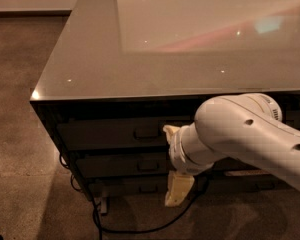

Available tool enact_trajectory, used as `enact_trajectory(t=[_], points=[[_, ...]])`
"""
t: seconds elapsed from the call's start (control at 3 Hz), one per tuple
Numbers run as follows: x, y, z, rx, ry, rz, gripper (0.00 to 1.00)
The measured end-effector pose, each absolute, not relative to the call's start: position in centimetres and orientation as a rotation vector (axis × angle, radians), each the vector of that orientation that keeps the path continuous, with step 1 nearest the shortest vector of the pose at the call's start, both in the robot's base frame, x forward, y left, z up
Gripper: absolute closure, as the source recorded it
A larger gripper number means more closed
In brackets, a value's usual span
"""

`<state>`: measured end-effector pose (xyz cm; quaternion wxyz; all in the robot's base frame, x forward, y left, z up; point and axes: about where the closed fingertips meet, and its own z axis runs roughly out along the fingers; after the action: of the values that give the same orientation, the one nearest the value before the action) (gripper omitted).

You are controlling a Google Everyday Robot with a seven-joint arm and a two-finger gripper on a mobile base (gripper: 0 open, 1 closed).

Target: Open top drawer

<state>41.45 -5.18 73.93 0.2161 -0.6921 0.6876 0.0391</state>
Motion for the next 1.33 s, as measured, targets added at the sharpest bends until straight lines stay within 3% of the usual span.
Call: enact_trajectory(t=[1.33], points=[[53.0,-4.4,68.9,-1.917,1.907,-0.032,0.0]])
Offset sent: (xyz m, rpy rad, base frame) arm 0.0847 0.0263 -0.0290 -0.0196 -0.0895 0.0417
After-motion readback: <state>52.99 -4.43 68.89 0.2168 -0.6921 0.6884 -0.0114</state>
